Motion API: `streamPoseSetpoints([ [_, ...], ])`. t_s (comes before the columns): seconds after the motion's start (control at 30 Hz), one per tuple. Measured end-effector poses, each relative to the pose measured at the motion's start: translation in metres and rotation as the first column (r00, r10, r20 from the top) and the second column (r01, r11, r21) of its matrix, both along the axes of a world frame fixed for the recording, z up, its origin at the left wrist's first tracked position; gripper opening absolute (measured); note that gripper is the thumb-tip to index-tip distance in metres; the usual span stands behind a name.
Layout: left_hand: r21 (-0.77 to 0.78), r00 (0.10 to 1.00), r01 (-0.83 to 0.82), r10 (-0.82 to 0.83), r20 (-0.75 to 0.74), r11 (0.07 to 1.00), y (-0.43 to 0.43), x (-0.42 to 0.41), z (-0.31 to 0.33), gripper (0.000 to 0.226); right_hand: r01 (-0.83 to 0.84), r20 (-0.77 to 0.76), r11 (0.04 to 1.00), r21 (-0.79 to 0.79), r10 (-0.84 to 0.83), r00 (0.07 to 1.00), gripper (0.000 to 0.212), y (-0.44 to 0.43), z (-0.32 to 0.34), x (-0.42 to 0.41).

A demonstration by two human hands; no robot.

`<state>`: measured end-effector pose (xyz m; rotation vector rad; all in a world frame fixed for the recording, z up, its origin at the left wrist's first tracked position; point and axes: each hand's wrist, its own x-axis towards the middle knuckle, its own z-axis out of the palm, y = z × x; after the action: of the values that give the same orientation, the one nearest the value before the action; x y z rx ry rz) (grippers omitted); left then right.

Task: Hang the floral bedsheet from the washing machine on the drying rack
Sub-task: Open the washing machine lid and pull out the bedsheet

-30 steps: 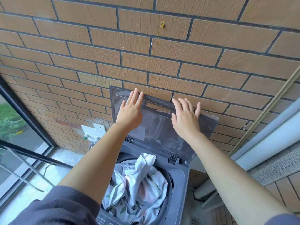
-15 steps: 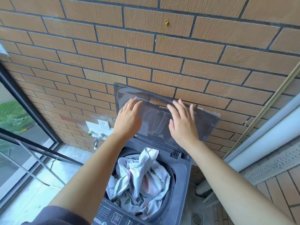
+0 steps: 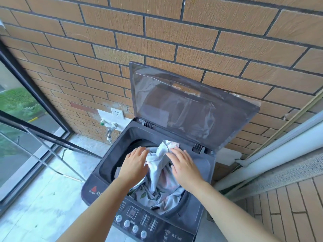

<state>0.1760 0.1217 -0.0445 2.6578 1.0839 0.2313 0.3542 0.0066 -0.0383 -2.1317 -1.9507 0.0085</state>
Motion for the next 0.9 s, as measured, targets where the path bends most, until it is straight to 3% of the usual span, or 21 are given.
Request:
streamPoseSetpoints([
  [0.07, -0.051, 0.999, -0.015, 0.014, -0.037, 0.999, -0.002, -0.001, -0.016, 0.062, 0.032, -0.039, 0.994, -0.106, -0.036, 0.999, 0.056, 0.001, -0.019, -0.001],
  [0.2, -0.26, 0.942, -0.096, 0.003, -0.336, 0.961, 0.004, 0.002, -0.054, 0.101, 0.008, -0.092, 0.906, -0.424, -0.052, 0.994, 0.069, 0.009, -0.062, -0.003],
  [0.27, -0.308, 0.93, -0.114, -0.008, -0.369, 0.944, 0.008, 0.005, -0.072, 0.106, 0.008, -0.101, 0.858, -0.514, -0.07, 0.992, 0.079, 0.012, -0.079, -0.006],
  [0.4, -0.419, 0.908, -0.179, -0.014, -0.418, 0.89, 0.013, 0.014, -0.108, 0.091, 0.039, -0.089, 0.83, -0.556, -0.106, 0.99, 0.088, 0.019, -0.108, -0.01],
  [0.47, -0.428, 0.912, -0.194, 0.001, -0.411, 0.883, 0.014, 0.016, -0.119, 0.052, 0.053, -0.071, 0.827, -0.559, -0.112, 0.991, 0.088, 0.022, -0.116, -0.01],
  [0.53, -0.414, 0.935, -0.214, 0.062, -0.35, 0.885, 0.015, 0.019, -0.126, 0.022, 0.065, -0.062, 0.827, -0.558, -0.119, 0.991, 0.085, 0.024, -0.122, -0.008],
  [0.63, -0.523, 0.937, -0.341, 0.324, -0.127, 0.781, 0.017, 0.019, -0.127, 0.01, 0.053, -0.104, 0.83, -0.556, -0.133, 0.986, 0.085, 0.025, -0.127, -0.008],
  [0.73, -0.684, 0.851, -0.371, 0.525, 0.019, 0.628, 0.016, 0.017, -0.116, 0.013, 0.011, -0.223, 0.847, -0.531, -0.152, 0.963, 0.084, 0.023, -0.123, -0.016],
  [0.9, -0.921, 0.63, -0.115, 0.744, 0.223, 0.373, 0.013, 0.013, -0.083, 0.018, -0.07, -0.499, 0.897, -0.436, -0.176, 0.849, 0.07, 0.029, -0.1, -0.046],
])
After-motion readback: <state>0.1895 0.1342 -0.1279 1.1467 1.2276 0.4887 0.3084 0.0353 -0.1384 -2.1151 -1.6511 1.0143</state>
